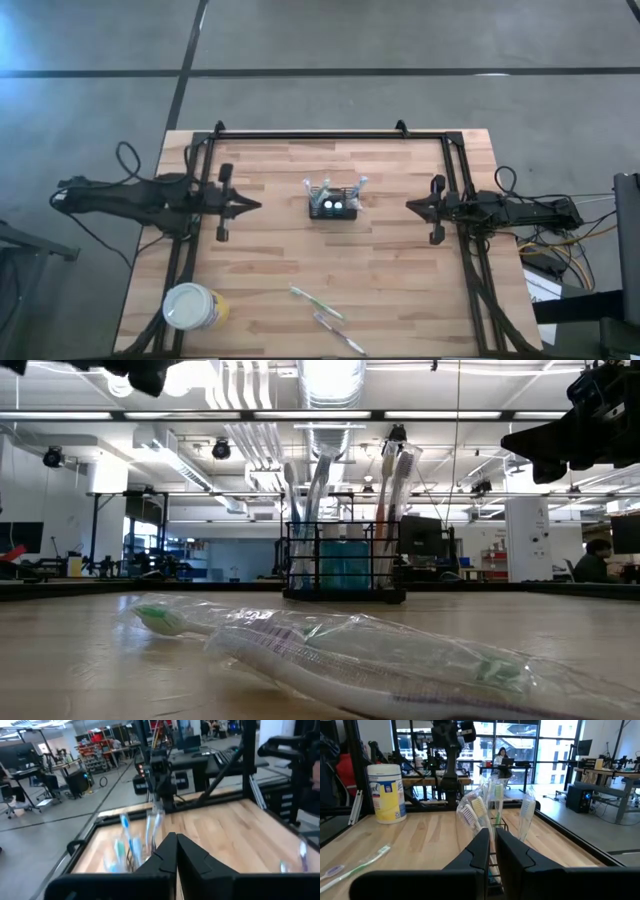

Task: Pick & Place toothbrushing station
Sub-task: Put the green toothbrush into the wire organizer

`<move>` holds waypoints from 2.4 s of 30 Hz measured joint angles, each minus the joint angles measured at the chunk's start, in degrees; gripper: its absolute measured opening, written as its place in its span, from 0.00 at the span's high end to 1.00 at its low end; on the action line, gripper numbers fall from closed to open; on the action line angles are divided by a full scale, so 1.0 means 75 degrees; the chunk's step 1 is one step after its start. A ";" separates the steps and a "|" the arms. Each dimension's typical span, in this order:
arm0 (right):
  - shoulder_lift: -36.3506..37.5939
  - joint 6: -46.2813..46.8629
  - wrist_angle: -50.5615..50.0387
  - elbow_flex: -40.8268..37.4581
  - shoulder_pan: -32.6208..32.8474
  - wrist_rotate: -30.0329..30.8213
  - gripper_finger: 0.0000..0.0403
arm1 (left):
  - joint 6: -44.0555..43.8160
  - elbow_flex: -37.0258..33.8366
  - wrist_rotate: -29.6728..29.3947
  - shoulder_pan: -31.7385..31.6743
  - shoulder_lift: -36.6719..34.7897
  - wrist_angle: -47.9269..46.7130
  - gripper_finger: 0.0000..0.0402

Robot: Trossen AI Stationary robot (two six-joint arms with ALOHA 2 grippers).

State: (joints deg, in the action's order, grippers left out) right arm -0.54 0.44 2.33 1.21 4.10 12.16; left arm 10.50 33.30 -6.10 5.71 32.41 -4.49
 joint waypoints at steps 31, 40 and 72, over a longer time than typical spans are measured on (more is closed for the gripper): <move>0.0003 -0.0036 0.0041 0.0000 -0.0003 0.0003 0.93 | -0.0473 -0.4369 -0.0316 -0.0066 -0.2710 0.1874 0.99; -0.0009 -0.0165 0.0428 0.0000 -0.0006 0.0006 0.93 | -0.0588 -0.4374 -0.0314 -0.0066 -0.2720 0.1859 0.99; -0.7217 0.0612 0.1337 0.4080 0.0590 0.0401 0.93 | -0.1369 -0.4388 -0.0375 -0.0066 -0.2720 0.1384 0.99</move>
State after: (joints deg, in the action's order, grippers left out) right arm -54.66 5.03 12.36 31.82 8.53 15.17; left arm 0.23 0.38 -8.91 5.21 12.01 5.89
